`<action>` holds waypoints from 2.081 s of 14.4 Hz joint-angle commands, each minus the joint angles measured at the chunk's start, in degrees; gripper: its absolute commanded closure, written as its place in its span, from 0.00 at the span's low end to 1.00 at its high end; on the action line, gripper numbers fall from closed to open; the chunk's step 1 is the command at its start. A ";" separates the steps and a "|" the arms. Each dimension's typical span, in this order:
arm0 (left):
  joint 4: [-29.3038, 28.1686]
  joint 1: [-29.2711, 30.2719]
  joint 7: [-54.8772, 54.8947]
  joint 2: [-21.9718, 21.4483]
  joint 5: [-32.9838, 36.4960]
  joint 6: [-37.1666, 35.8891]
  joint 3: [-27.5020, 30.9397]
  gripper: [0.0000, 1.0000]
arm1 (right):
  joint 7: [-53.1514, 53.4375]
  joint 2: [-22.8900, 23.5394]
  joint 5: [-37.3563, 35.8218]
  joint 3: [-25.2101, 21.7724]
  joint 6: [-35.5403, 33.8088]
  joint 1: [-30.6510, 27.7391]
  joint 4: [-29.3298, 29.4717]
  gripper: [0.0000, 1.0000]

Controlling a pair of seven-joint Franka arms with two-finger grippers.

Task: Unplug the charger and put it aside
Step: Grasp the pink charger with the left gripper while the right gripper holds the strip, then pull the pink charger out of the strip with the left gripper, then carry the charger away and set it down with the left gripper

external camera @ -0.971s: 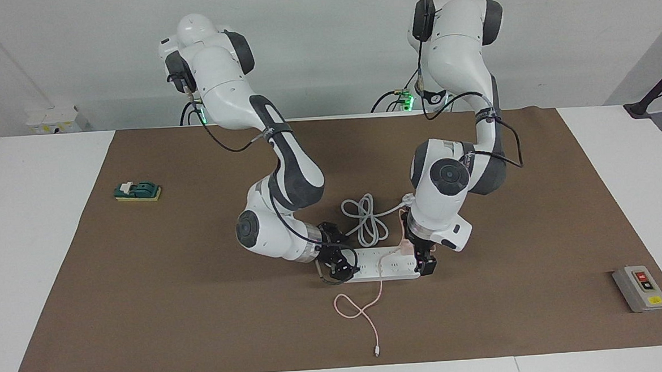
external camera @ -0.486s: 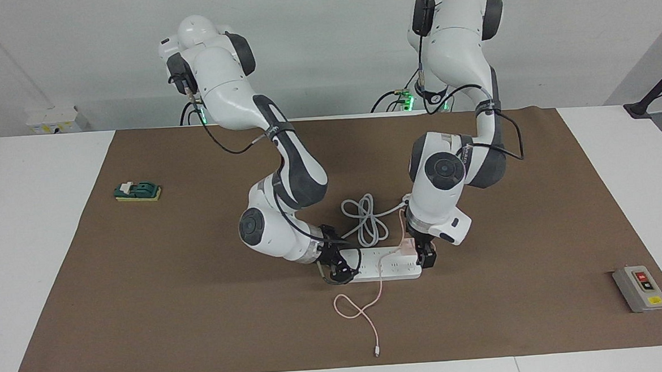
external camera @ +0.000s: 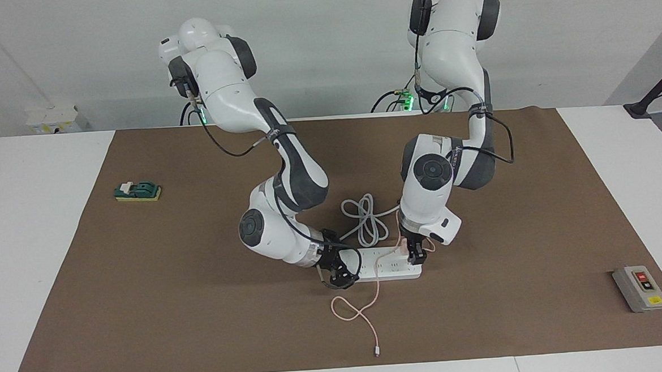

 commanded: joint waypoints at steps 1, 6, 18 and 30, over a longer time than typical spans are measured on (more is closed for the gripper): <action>-3.20 -0.89 -0.57 -2.30 1.12 1.44 0.84 0.93 | 0.75 1.76 -0.40 0.15 4.83 0.68 0.81 0.00; -1.71 -0.45 -0.31 -2.22 1.29 0.56 0.84 1.00 | 0.22 1.76 -0.05 0.24 6.50 0.77 -0.77 0.43; 3.66 4.20 4.60 -7.74 1.30 -10.86 1.19 1.00 | -1.27 1.67 0.04 0.24 8.61 0.77 -1.56 0.53; -4.51 25.37 52.12 -16.63 1.03 -17.81 1.19 1.00 | 0.30 -0.43 1.09 0.24 4.50 0.25 -1.47 0.00</action>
